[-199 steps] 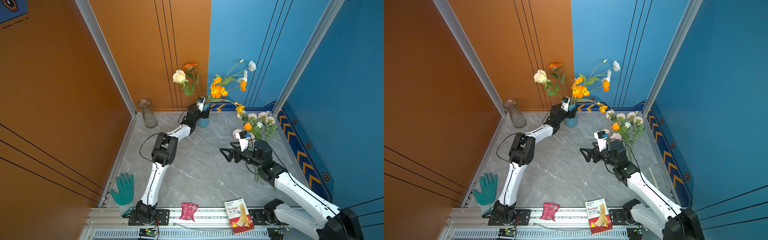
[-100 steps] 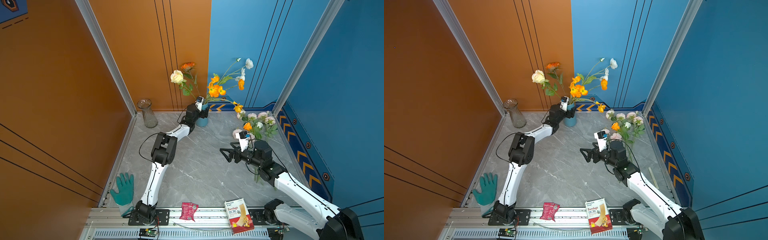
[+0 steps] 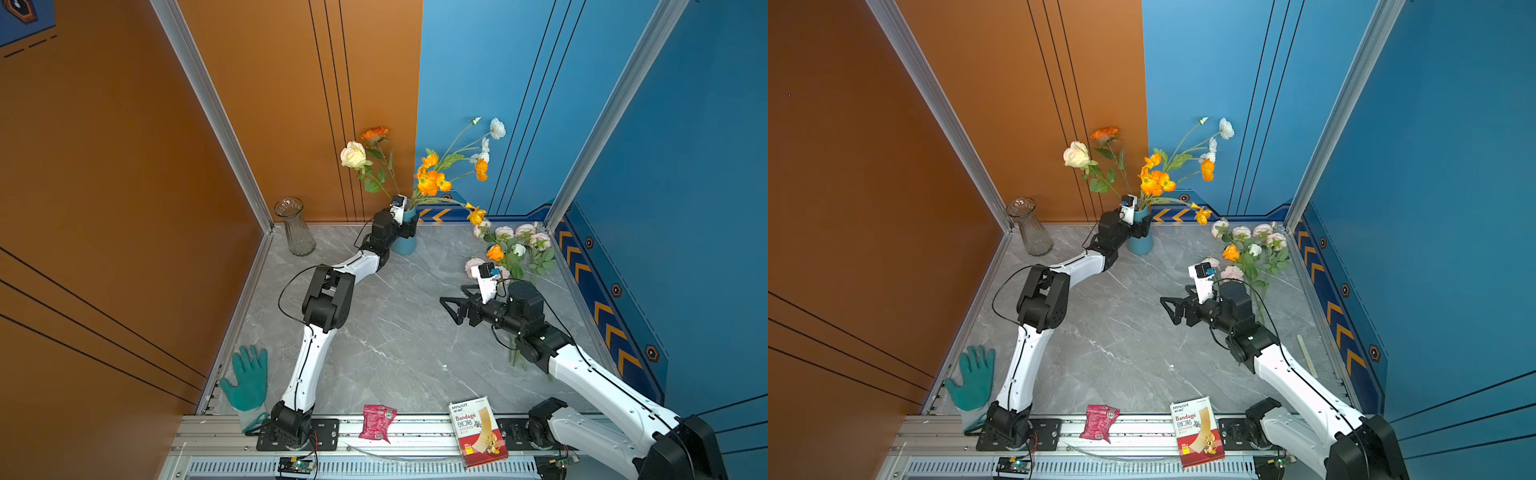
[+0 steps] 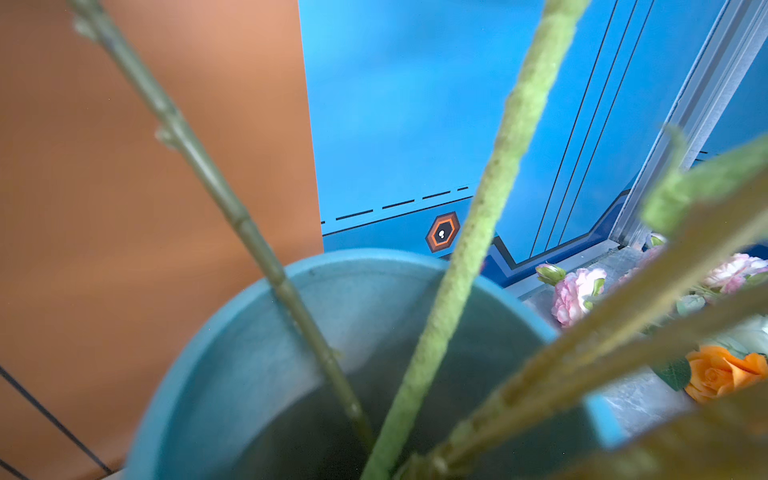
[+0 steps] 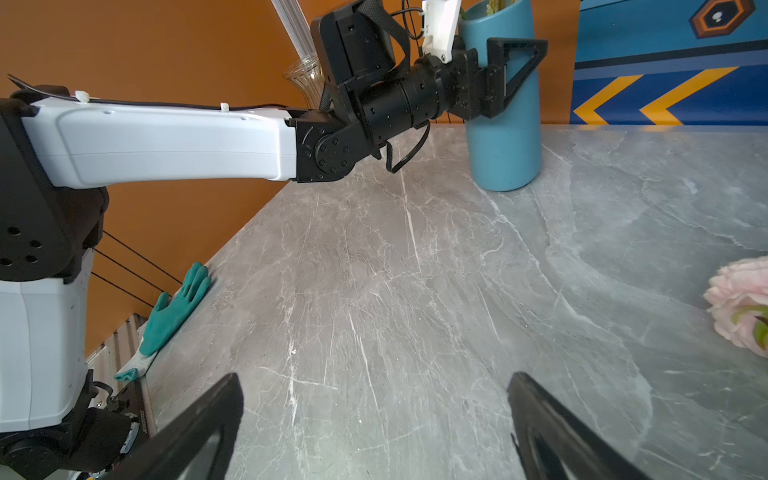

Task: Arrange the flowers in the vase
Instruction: 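Open the left gripper and draw it back from the teal vase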

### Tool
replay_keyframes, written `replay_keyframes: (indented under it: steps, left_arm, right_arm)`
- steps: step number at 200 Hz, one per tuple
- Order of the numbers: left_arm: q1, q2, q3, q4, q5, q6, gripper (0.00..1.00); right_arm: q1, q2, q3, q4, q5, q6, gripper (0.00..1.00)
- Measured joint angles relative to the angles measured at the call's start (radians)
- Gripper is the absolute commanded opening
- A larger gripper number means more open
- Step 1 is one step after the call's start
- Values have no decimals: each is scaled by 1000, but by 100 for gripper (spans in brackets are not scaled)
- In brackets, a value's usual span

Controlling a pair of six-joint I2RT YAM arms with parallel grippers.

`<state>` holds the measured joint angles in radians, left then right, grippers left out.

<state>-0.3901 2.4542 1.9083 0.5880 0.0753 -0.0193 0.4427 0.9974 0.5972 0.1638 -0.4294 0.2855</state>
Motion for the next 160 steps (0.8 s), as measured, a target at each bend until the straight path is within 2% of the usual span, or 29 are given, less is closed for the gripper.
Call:
replay_keyframes:
  steps: [20,26,101,160]
  left_arm:
    - [-5,0,-13,26,-14,1,85]
    - [-6,0,-17,32,-17,2,99]
    - [-10,-14,-81,164,-37,11,98]
    - [-11,-112,-290,245,-30,-15,98]
  right_arm:
    - [0,0,0,0,1,0,100]
    - [0,0,0,0,1,0,100]
    - [-2,15,-4,1,8,0,100]
    - [-2,16,-4,2,8,10,100]
